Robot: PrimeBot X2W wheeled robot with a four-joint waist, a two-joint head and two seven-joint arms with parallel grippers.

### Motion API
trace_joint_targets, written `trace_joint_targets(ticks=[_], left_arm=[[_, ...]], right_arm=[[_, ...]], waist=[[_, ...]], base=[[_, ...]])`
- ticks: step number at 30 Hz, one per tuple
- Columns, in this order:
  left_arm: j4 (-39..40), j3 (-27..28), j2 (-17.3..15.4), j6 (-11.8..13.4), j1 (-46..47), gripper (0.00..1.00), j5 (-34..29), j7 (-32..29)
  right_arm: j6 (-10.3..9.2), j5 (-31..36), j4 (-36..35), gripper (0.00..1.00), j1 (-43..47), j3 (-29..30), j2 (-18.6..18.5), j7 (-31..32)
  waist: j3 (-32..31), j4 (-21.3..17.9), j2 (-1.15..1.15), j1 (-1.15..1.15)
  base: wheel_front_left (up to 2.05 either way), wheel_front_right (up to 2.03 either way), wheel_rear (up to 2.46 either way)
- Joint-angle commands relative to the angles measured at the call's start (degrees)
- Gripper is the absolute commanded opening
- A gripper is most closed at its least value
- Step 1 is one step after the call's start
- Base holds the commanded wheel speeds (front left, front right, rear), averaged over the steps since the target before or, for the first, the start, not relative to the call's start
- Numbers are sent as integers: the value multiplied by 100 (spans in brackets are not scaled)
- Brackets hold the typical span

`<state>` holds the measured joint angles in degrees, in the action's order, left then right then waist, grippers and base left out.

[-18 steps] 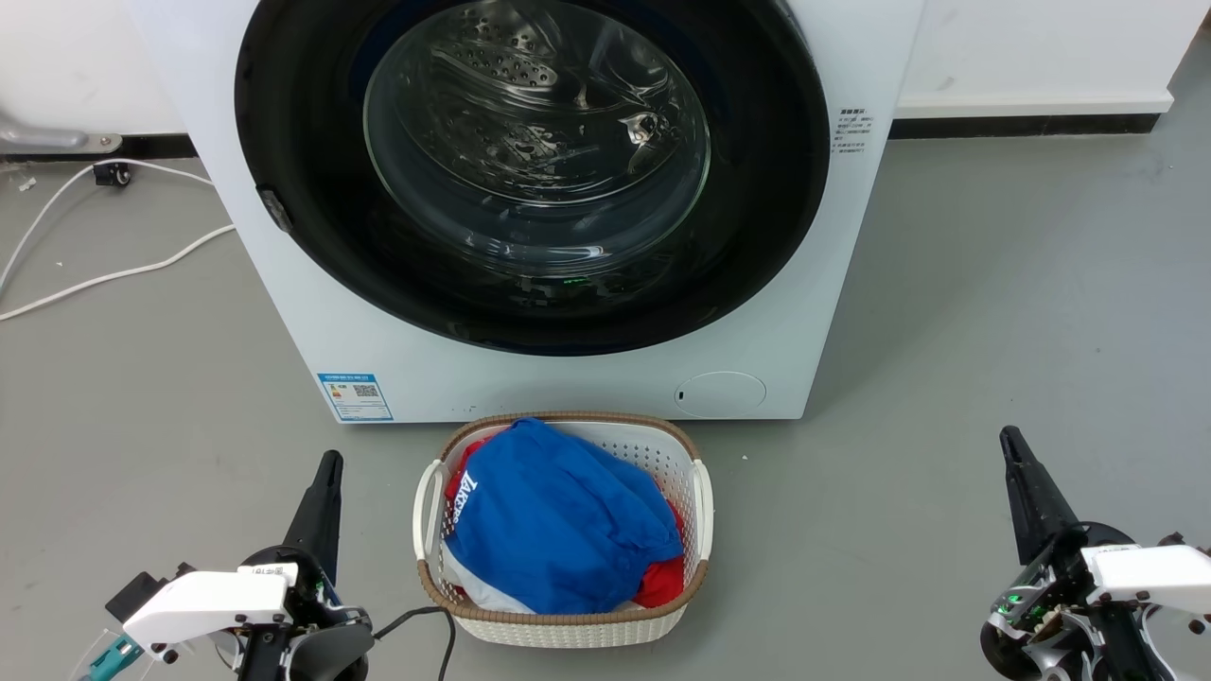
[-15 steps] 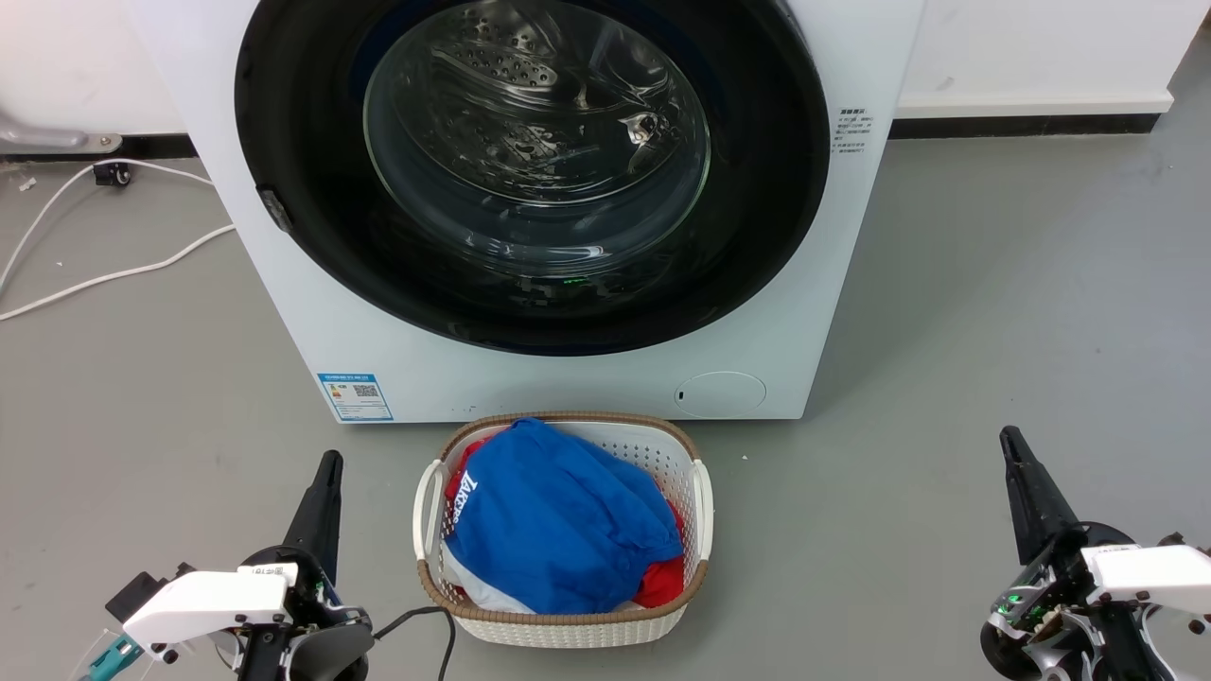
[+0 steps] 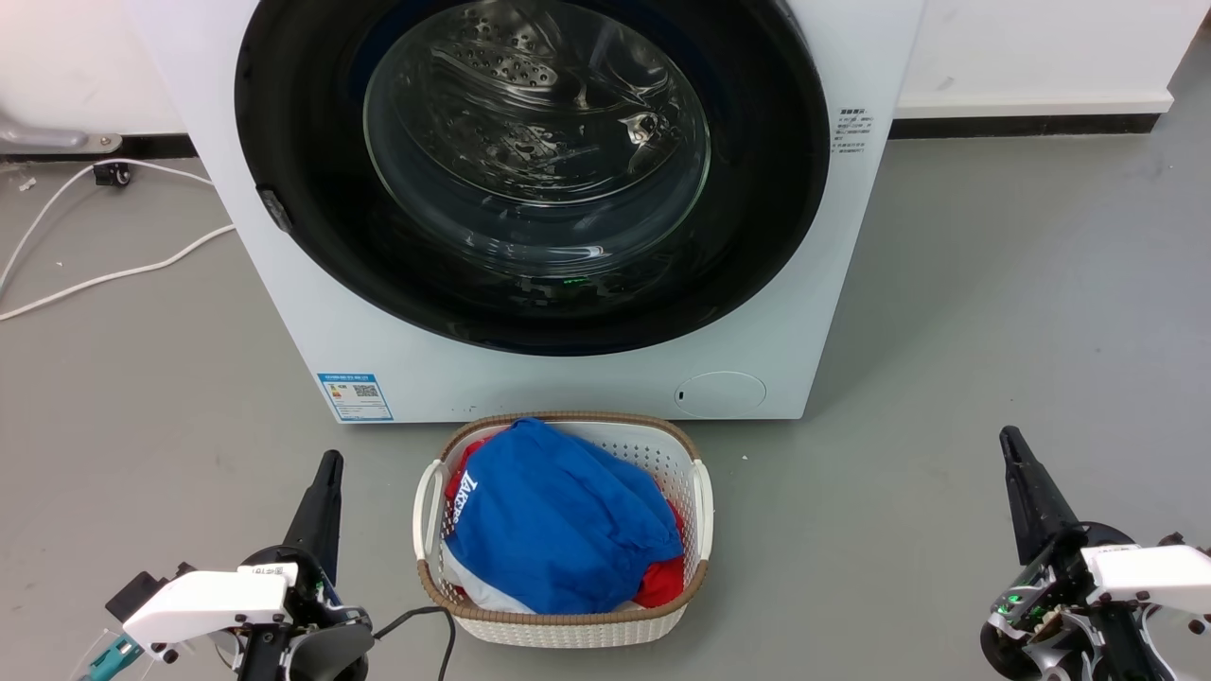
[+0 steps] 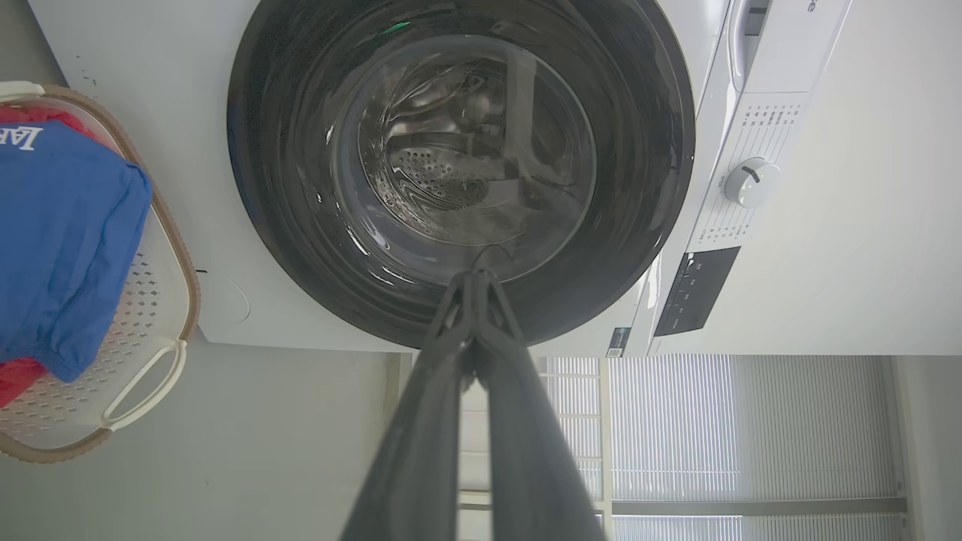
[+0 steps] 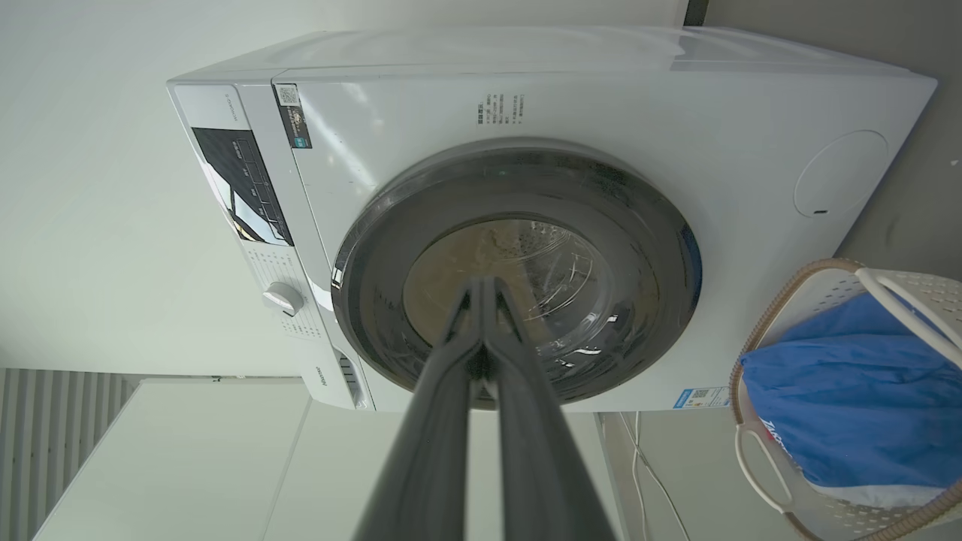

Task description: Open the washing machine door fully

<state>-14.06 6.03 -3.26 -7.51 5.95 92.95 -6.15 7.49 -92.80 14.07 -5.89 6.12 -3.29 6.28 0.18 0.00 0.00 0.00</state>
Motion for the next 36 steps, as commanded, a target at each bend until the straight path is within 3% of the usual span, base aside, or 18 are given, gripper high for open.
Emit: trace_joint_targets(ticks=[1,20,21,32,36], left_arm=[[-4,18,5,-20,50,0,-30,-17],[-5,32,16,-19,49,0,-46,-21],[0,12,7,-1,3,100,-4,-17],[20,-65,37,1,-213,100,-59,165],[96,20,37,1,-237,100,-387,277]], right_arm=[[0,23,8,0,-67,8,23,14],[0,31,8,0,-68,17,29,24],[0,8,1,100,0,10,9,5],[-5,114,62,100,260,-1,27,-179],[-4,505,-4,100,296,92,28,-291]], waist=[[0,0,0,0],[0,0,0,0],[0,0,0,0],[4,1,0,0],[7,2,0,0]], base=[[0,0,0],[0,0,0],[0,0,0],[0,0,0],[0,0,0]])
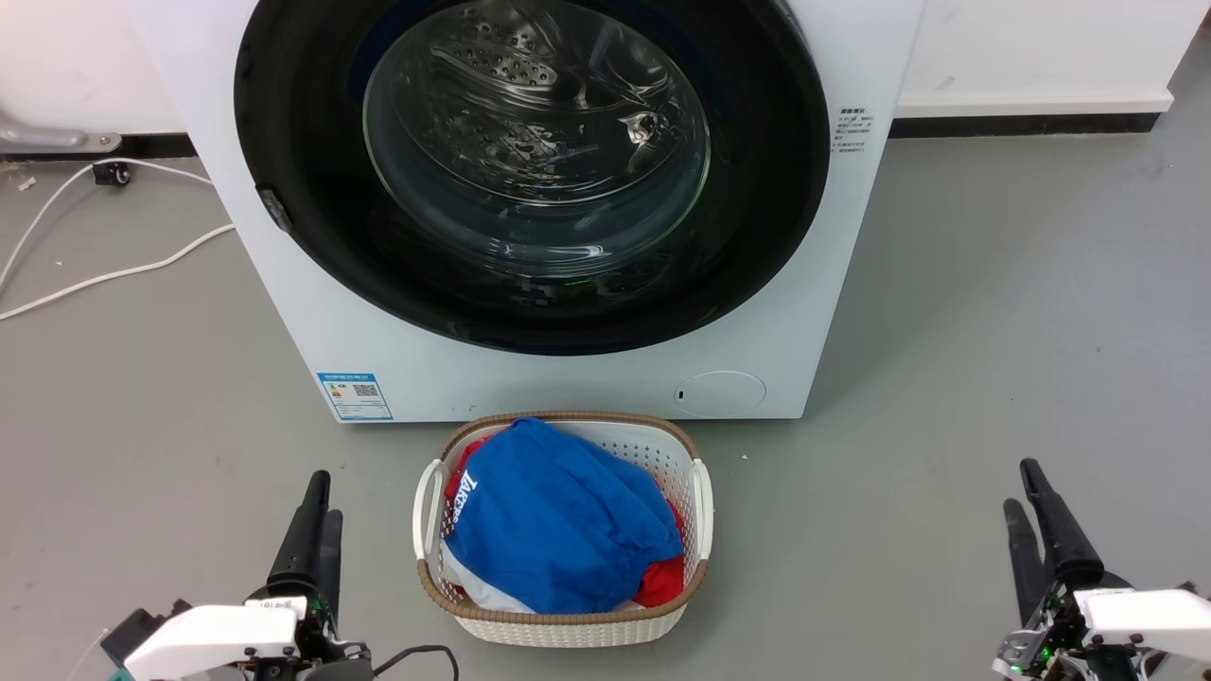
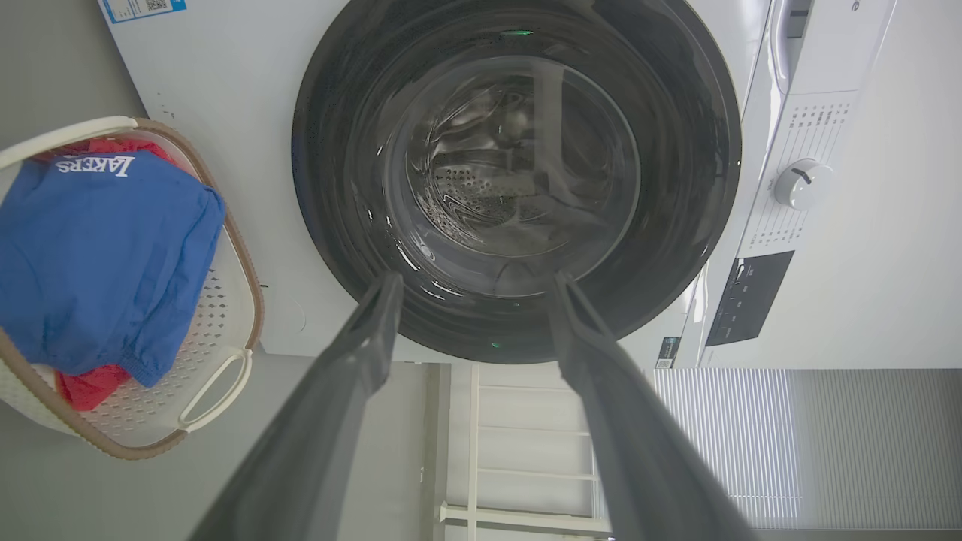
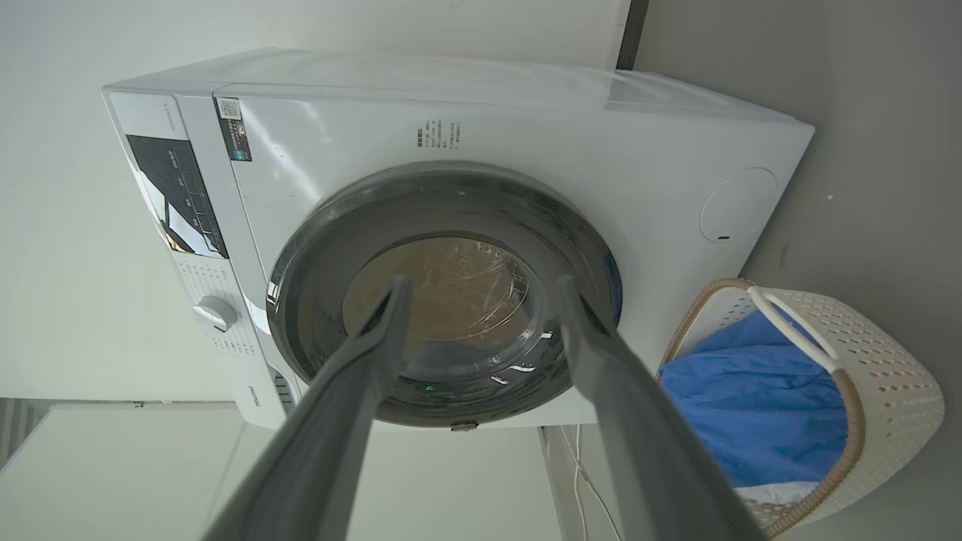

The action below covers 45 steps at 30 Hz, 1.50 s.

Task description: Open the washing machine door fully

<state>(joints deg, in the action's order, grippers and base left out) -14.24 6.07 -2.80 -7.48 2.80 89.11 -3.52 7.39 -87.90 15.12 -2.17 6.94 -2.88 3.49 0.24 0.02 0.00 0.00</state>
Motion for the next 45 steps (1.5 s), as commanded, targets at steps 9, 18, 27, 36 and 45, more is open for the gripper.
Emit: trace_joint_targets(ticks=[9,18,27,36,45], left_arm=[[561,-109,-10,258,81,100,-1470,248],[744,-416,-25,602,-25,100,-2904,460],[802,-757,-207,974,-80,100,-3902,652],[909,-1099,-385,1361,-113,100,-4596,828],[1068,-1390,-534,1630,-143,100,-5193,990]], right_arm=[[6,1574,-651,100,-13,-9,-12,-246],[7,3310,-1037,100,153,-294,-11,-457],[8,4427,-1102,100,308,-380,-10,-649],[9,5284,-1264,100,406,-421,-9,-827],[10,5920,-1533,100,522,-418,-8,-983]], waist=[[24,9,0,0],[32,18,0,0],[23,22,0,0],[11,27,0,0],[13,31,0,0]], base=[[0,0,0],[0,0,0],[0,0,0],[0,0,0],[0,0,0]])
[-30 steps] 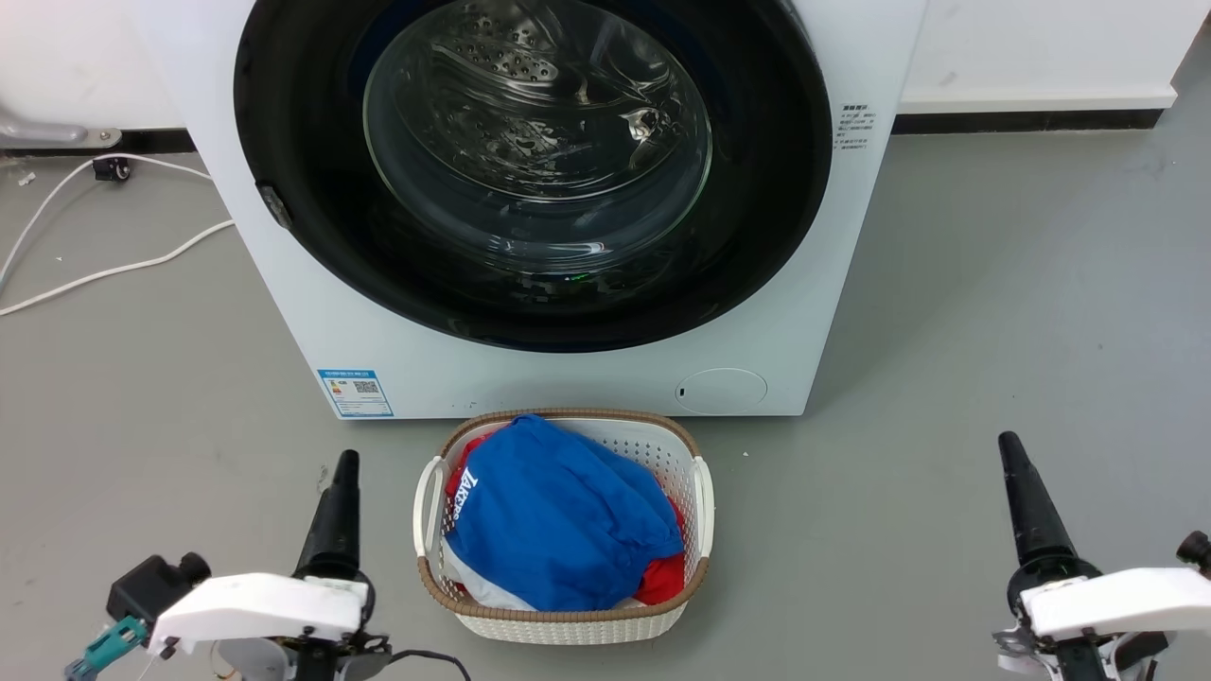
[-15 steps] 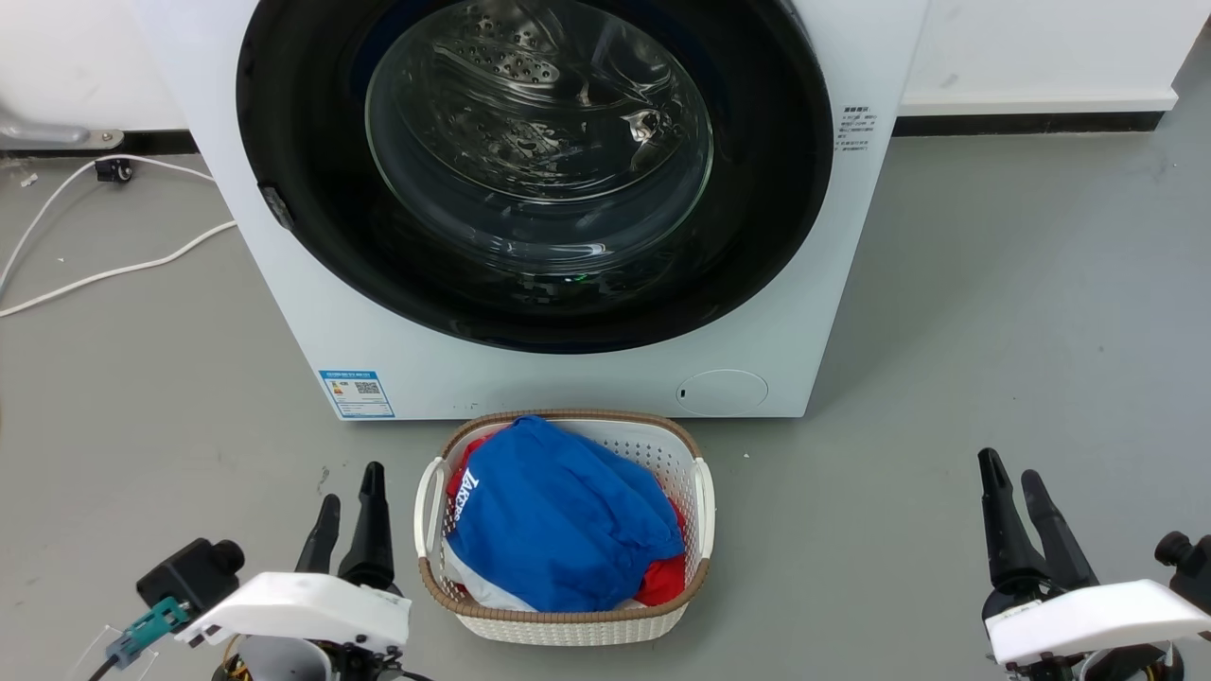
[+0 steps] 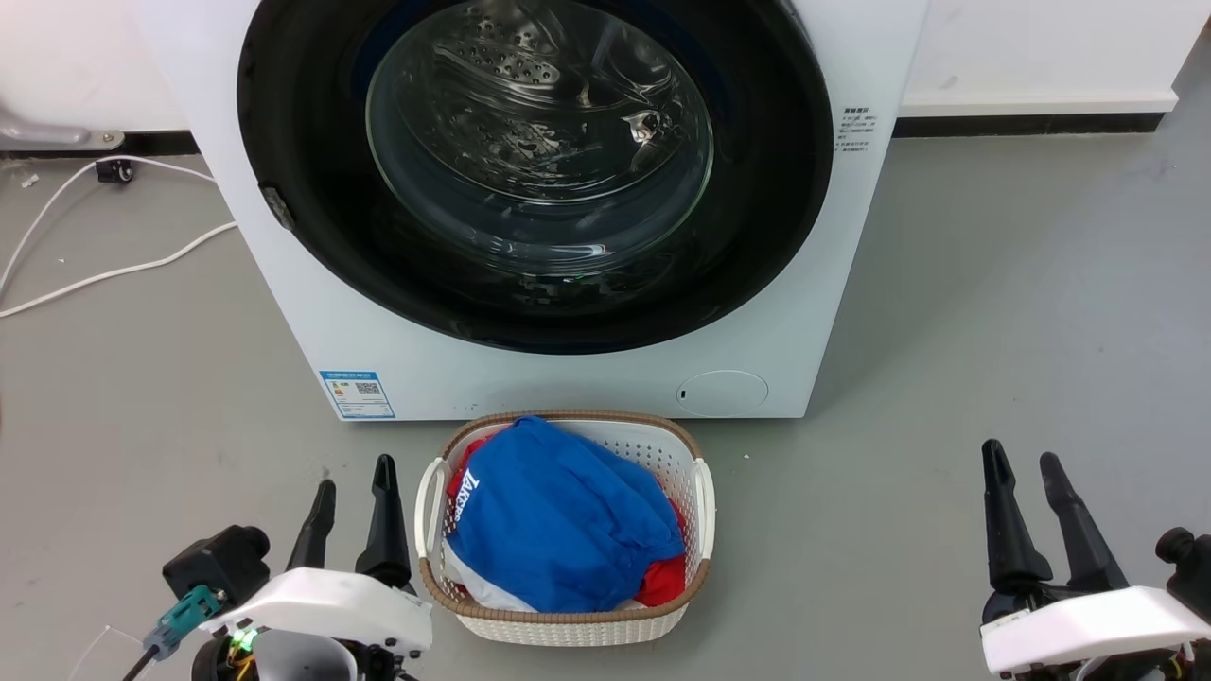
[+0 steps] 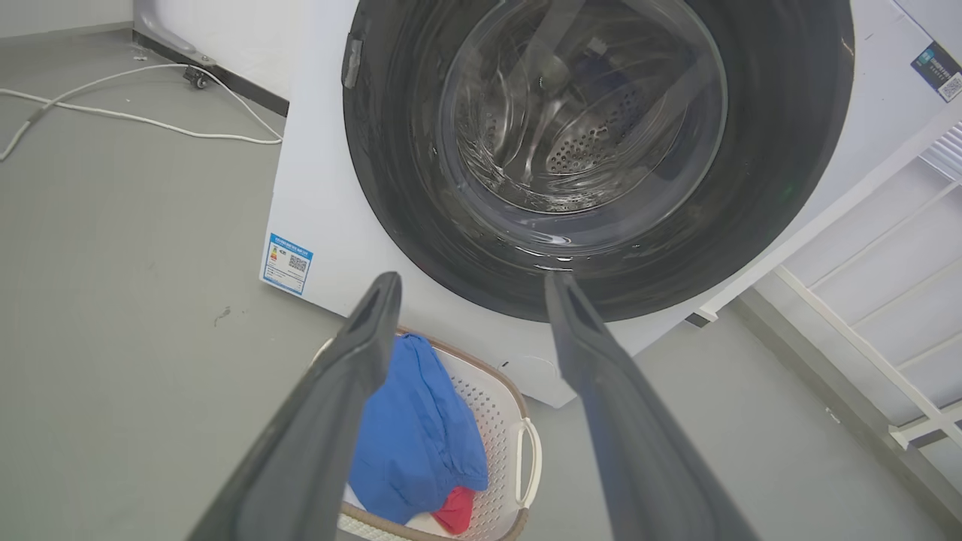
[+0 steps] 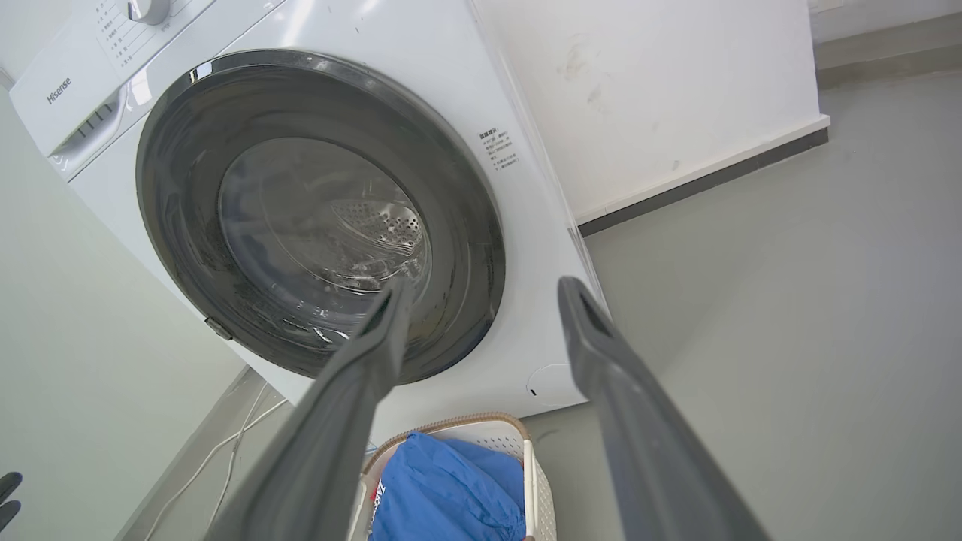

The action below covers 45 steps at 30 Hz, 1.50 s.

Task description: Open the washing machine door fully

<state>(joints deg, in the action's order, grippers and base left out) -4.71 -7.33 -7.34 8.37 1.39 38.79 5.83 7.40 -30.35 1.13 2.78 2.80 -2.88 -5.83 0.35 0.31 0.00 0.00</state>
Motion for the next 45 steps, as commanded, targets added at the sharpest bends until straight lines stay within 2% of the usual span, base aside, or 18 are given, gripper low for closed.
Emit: trace_joint_targets(ticks=[1,12,24,36,45], left_arm=[[133,-80,-90,73,-6,100,-225,72],[297,-310,-191,274,-57,100,-885,249],[434,-435,-216,384,-142,100,-1554,423],[508,-453,-178,423,-230,100,-2136,568],[506,-411,-73,357,-322,100,-2529,671]], right_arm=[[9,245,-158,100,45,-11,-7,-71],[10,880,-398,100,168,-42,-6,-247],[11,1433,-580,100,293,-56,-5,-421],[12,1927,-701,100,407,-40,-3,-565],[13,2155,-781,100,468,-1,-1,-676]], waist=[[3,3,0,0],[11,12,0,0],[5,9,0,0],[-2,2,0,0],[8,10,0,0]], base=[[0,0,0],[0,0,0],[0,0,0],[0,0,0],[0,0,0]])
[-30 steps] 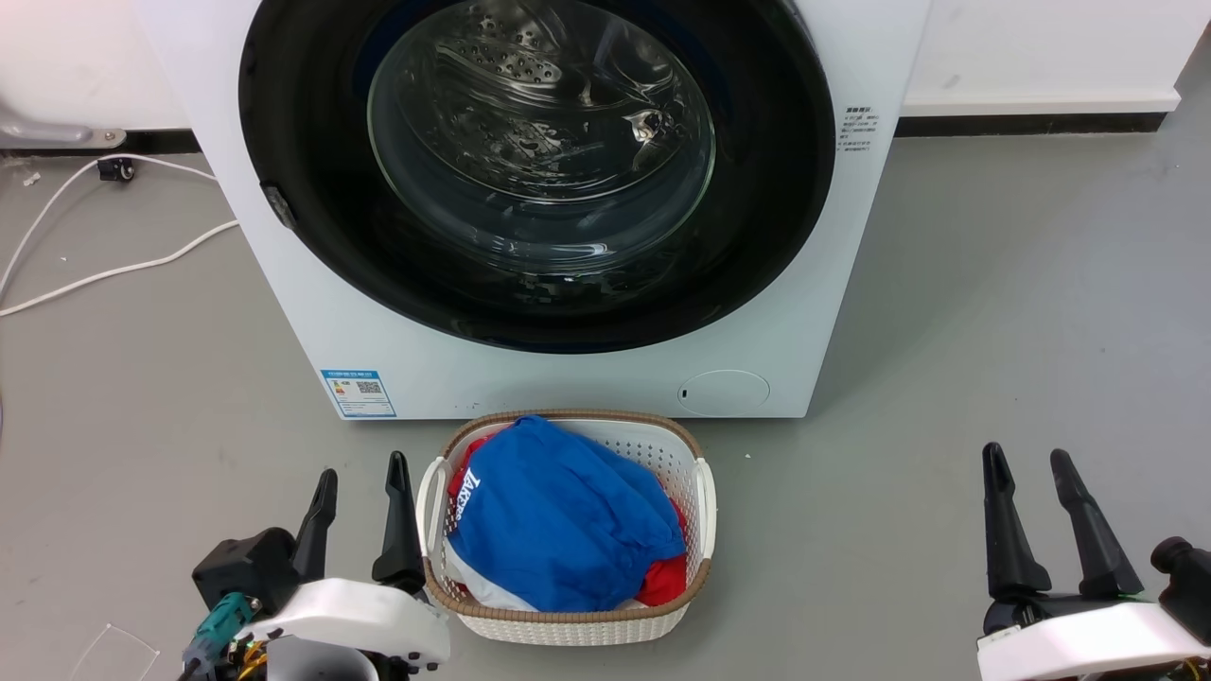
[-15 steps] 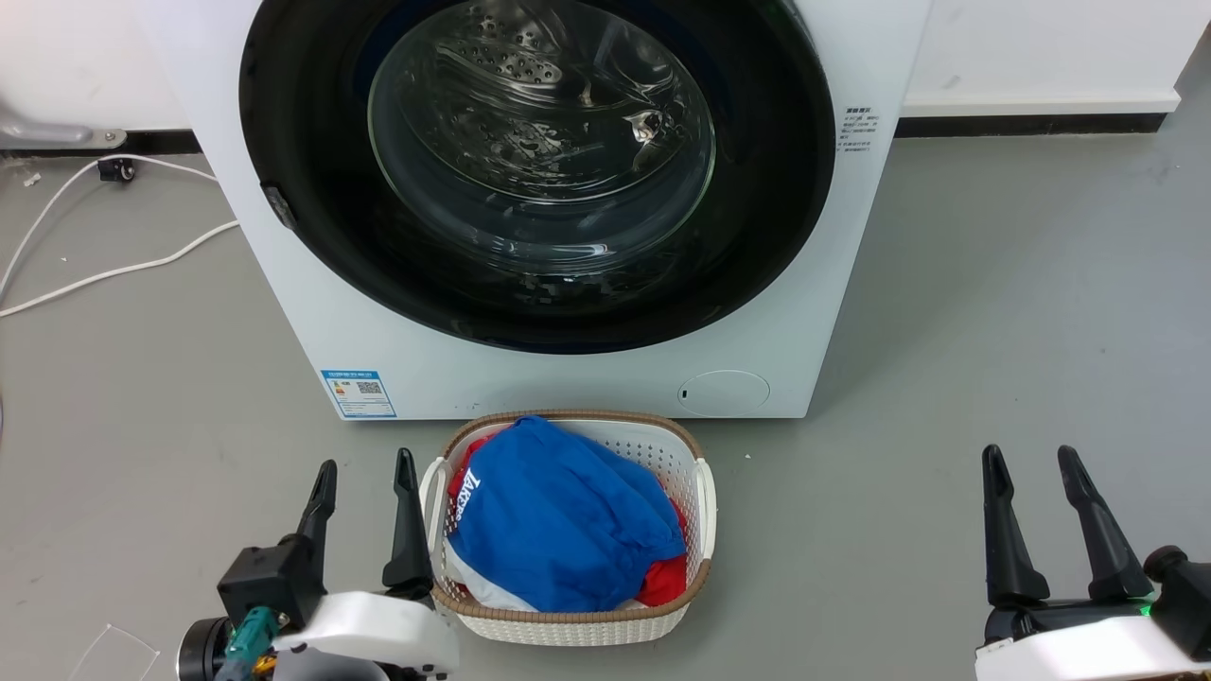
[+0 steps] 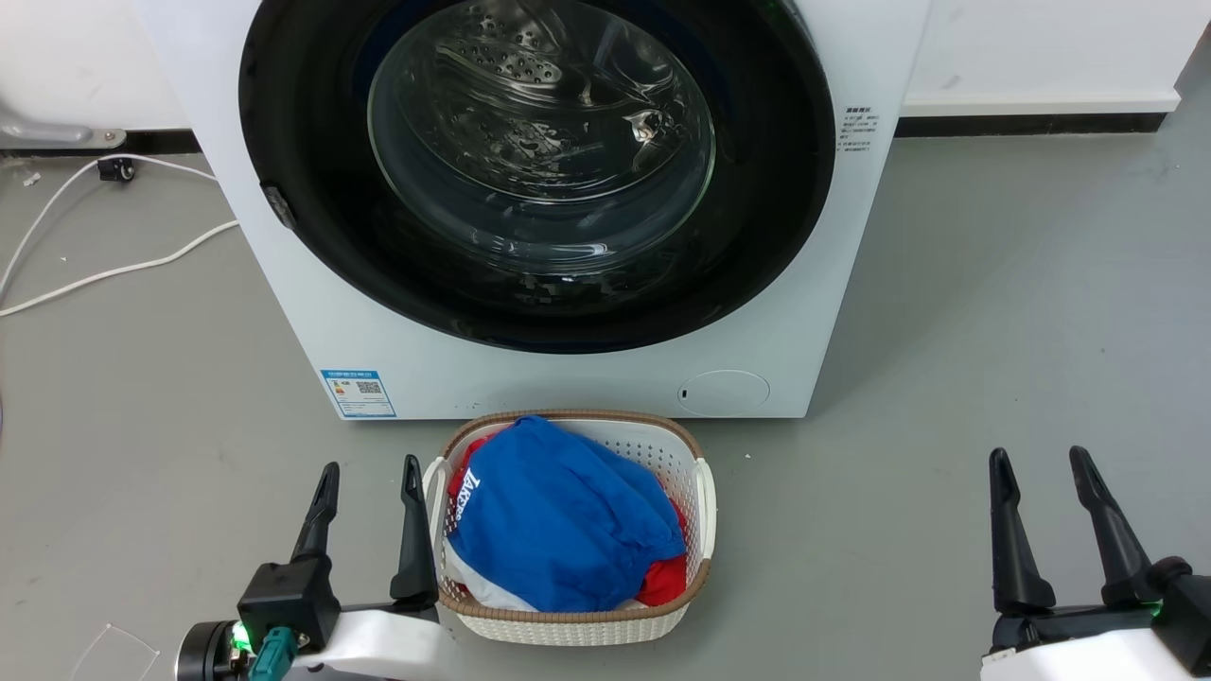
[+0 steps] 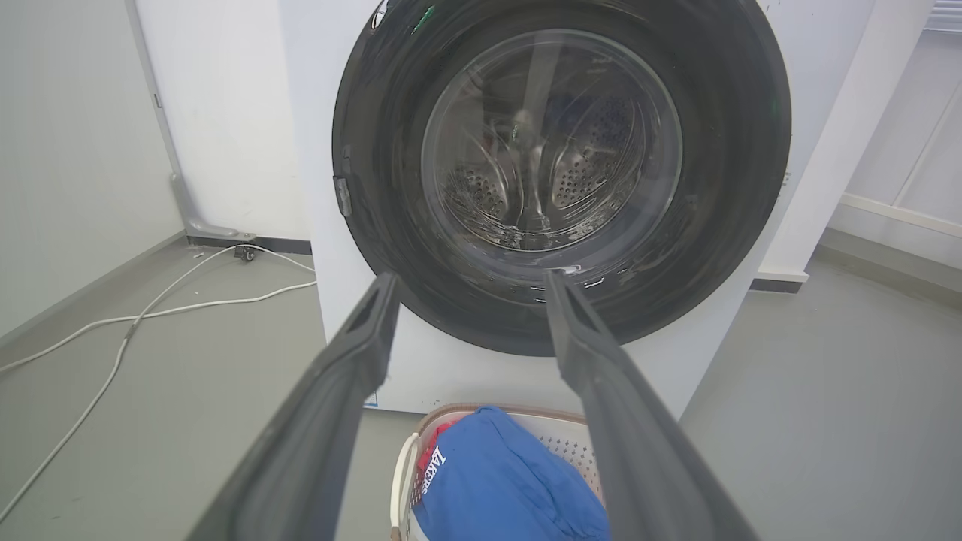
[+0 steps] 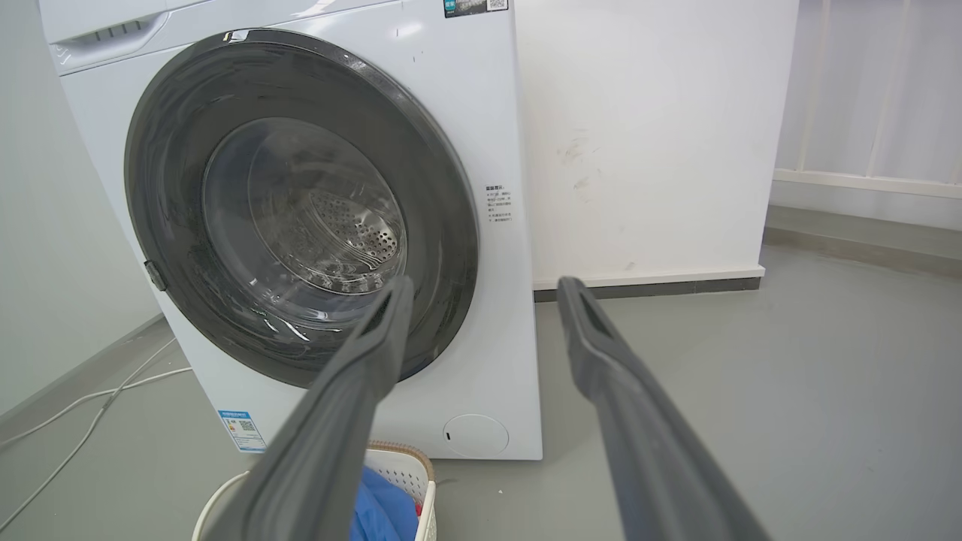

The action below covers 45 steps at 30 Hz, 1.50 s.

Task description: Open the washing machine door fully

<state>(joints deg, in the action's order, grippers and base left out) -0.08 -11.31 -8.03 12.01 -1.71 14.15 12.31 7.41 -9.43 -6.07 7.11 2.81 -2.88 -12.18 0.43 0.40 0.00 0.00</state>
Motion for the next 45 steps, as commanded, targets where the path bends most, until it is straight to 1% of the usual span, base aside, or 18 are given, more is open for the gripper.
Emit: trace_joint_targets(ticks=[1,8,18,26,37,45], left_arm=[[48,4,19,-21,-20,100,-98,37],[57,141,143,-138,-117,100,-356,117],[61,382,378,-437,-200,100,-681,222],[-25,515,463,-588,-273,100,-1015,304],[-145,637,511,-721,-267,100,-926,292],[-214,624,516,-699,-257,100,-873,292]], right_arm=[[12,61,-68,100,47,13,-2,-58],[12,160,-117,100,119,45,0,-129],[8,325,-138,100,204,62,1,-236],[7,472,-97,100,263,74,2,-315],[7,247,25,100,215,62,2,-303],[7,237,72,100,190,46,2,-303]], waist=[[1,0,0,0],[6,1,0,0],[22,19,0,0],[21,25,0,0],[10,3,0,0],[9,6,0,0]], base=[[0,0,0],[0,0,0],[0,0,0],[0,0,0],[0,0,0],[0,0,0]])
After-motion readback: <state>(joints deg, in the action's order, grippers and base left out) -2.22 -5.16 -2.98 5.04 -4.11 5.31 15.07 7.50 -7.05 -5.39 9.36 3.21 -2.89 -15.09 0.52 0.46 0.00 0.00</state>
